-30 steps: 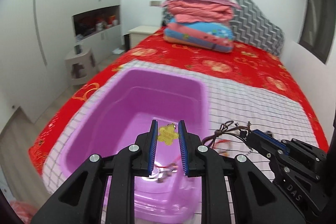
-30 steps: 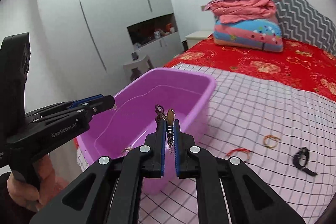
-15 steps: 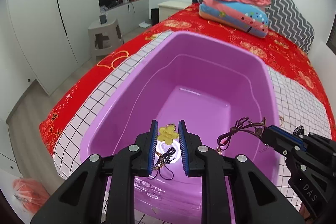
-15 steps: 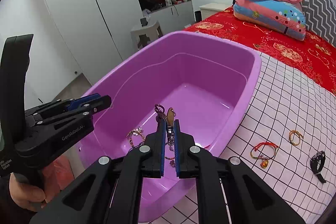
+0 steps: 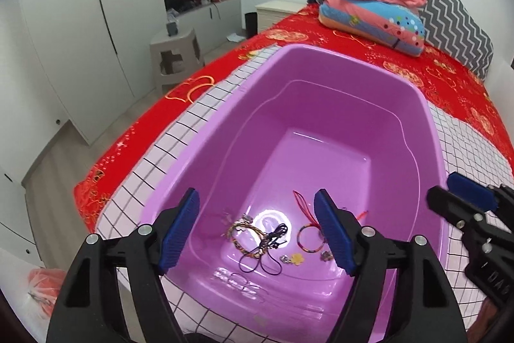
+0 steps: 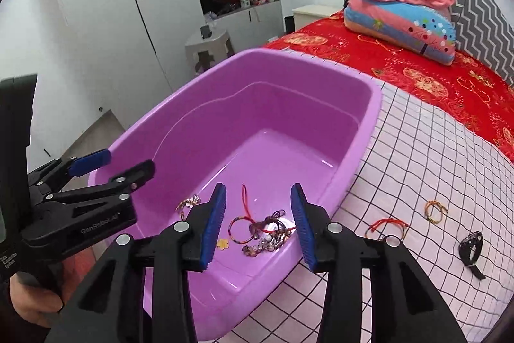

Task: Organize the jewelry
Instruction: 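Carry flower charm and brown cord keychain into the purple tub, open both tools, then move both tools back over the red bracelet and black wristwatch, then grasp the red-string heart bracelet with left tool while right grasps the black wristwatch, then carry bracelet and wristwatch into the purple tub and open both tools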

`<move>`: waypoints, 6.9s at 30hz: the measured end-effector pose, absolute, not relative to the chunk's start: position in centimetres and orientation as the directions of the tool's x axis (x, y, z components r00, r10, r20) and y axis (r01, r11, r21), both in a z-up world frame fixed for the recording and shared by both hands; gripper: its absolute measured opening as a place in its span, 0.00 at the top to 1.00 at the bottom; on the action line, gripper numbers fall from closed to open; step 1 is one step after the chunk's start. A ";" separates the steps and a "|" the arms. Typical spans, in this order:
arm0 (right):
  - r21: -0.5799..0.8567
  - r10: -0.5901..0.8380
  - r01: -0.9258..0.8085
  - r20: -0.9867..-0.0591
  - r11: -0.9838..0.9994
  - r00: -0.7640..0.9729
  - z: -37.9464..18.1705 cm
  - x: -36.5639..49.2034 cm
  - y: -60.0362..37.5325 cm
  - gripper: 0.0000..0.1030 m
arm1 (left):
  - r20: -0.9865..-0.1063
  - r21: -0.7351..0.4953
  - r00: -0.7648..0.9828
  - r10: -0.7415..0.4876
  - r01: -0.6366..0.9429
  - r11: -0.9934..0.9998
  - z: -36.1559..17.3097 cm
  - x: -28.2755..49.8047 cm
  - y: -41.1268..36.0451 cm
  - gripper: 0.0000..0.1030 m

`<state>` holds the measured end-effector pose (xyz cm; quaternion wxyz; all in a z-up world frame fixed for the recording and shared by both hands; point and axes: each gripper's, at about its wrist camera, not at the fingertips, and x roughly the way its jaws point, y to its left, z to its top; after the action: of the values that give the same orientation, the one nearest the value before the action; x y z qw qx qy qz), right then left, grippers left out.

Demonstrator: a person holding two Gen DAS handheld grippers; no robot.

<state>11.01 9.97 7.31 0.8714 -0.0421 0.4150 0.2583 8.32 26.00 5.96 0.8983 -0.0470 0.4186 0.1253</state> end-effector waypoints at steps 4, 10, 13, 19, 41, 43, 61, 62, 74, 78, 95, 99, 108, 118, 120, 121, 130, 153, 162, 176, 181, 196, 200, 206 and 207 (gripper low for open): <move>0.157 0.424 -0.471 -0.730 0.868 0.536 7.7 10.5 8.9 0.56 | -0.761 0.012 0.620 0.190 -0.279 0.960 6.2 7.6 26.2 0.22; 0.186 0.444 -0.461 -0.707 0.867 0.550 7.8 8.6 7.0 0.53 | -0.756 0.006 0.629 0.182 -0.272 0.962 6.7 6.2 25.0 0.16; 0.192 0.439 -0.443 -0.700 0.876 0.564 7.6 7.4 5.4 0.52 | -0.753 0.004 0.634 0.176 -0.262 0.965 6.9 5.4 24.0 0.15; 0.185 0.394 -0.378 -0.689 0.907 0.608 6.8 4.9 0.9 0.50 | -0.751 -0.030 0.650 0.113 -0.204 0.979 7.2 3.7 21.0 0.13; 0.197 0.158 -0.023 -0.702 0.980 0.694 1.6 -1.7 -18.8 0.40 | -0.760 -0.087 0.637 -0.130 0.098 0.991 5.6 2.0 4.7 0.09; 0.199 0.148 -0.007 -0.704 0.980 0.695 0.9 -1.6 -19.8 0.38 | -0.764 -0.085 0.630 -0.135 0.110 0.990 5.0 2.3 3.4 0.08; 0.122 0.061 0.049 -0.762 0.991 0.645 -6.6 8.2 -25.4 0.32 | -0.802 -0.037 0.596 -0.033 0.005 0.999 -3.0 11.3 -0.2 0.08; 0.112 0.053 0.052 -0.766 0.992 0.640 -7.0 9.0 -25.6 0.32 | -0.804 -0.029 0.595 -0.020 -0.006 1.000 -3.7 12.0 -0.2 0.08; 0.111 0.059 0.059 -0.823 0.992 0.565 -11.9 17.5 -27.6 0.32 | -0.832 0.027 0.553 0.047 -0.044 0.999 -10.3 17.8 -0.5 0.08; 0.086 0.039 0.054 -0.814 0.995 0.580 -12.3 18.9 -27.4 0.31 | -0.830 0.027 0.557 0.043 -0.038 0.999 -11.0 18.8 -0.8 0.08; 0.018 -0.024 0.073 -0.847 0.997 0.531 -15.0 22.3 -26.7 0.30 | -0.840 0.034 0.541 0.052 -0.042 0.999 -13.7 22.1 -1.7 0.08; 0.005 -0.032 0.067 -0.844 0.998 0.535 -15.1 22.5 -26.4 0.30 | -0.839 0.031 0.542 0.042 -0.029 0.999 -14.0 22.8 -2.4 0.08; 0.012 -0.013 0.042 -0.833 0.999 0.553 -15.1 22.3 -26.2 0.36 | -0.846 -0.005 0.533 0.007 -0.021 1.000 -14.2 22.9 -3.0 0.18; 0.020 -0.005 0.041 -0.836 0.999 0.549 -14.9 22.1 -26.1 0.38 | -0.850 0.014 0.526 0.011 0.001 1.000 -13.9 22.4 -4.4 0.73; 0.028 0.003 0.037 -0.835 0.999 0.550 -14.9 22.0 -26.1 0.38 | -0.852 0.004 0.524 0.000 0.005 1.000 -13.8 22.3 -4.3 0.79; 0.032 0.008 0.033 -0.834 0.999 0.551 -14.8 21.9 -26.0 0.38 | -0.853 -0.003 0.522 -0.007 0.008 1.000 -13.7 22.2 -4.3 0.80; 0.099 0.062 0.034 -0.817 0.995 0.574 -13.9 19.3 -25.4 0.39 | -0.856 -0.075 0.507 -0.103 0.076 0.994 -12.3 20.1 -4.3 0.84; 0.205 0.148 0.004 -0.718 0.979 0.680 -2.3 7.3 -20.7 0.39 | -0.759 -0.106 0.625 -0.183 0.158 0.982 0.1 9.8 -0.1 0.84; 0.228 0.237 -0.111 -0.657 0.967 0.716 3.5 5.2 -15.8 0.39 | -0.679 -0.117 0.711 -0.184 0.143 0.983 7.0 6.5 4.3 0.84; 0.255 0.475 -0.412 -0.616 0.875 0.629 8.9 8.4 -0.3 0.39 | -0.686 -0.076 0.727 0.032 -0.115 0.990 10.5 6.7 18.4 0.84; 0.264 0.523 -0.486 -0.662 0.833 0.537 8.5 11.2 6.1 0.39 | -0.718 -0.069 0.691 0.087 -0.196 0.978 9.5 7.9 22.6 0.84; 0.178 0.428 -0.506 -0.793 0.844 0.434 4.5 16.0 13.2 0.38 | -0.809 -0.055 0.574 0.127 -0.289 0.956 4.6 11.1 27.2 0.83; 0.139 0.388 -0.509 -0.819 0.849 0.424 4.4 16.7 14.0 0.38 | -0.816 -0.056 0.562 0.132 -0.304 0.951 4.4 11.4 27.7 0.83; 0.090 0.319 -0.474 -0.845 0.876 0.429 5.5 17.2 13.8 0.31 | -0.800 -0.034 0.574 0.173 -0.332 0.943 5.3 10.6 28.2 0.33; 0.093 0.323 -0.469 -0.838 0.878 0.439 5.9 17.1 13.5 0.30 | -0.803 -0.036 0.571 0.171 -0.333 0.942 5.4 10.5 28.4 0.31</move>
<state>17.09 13.52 5.86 0.8448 -0.0770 0.4747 0.2346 10.53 28.36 5.44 0.8815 -0.0920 0.4404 0.1432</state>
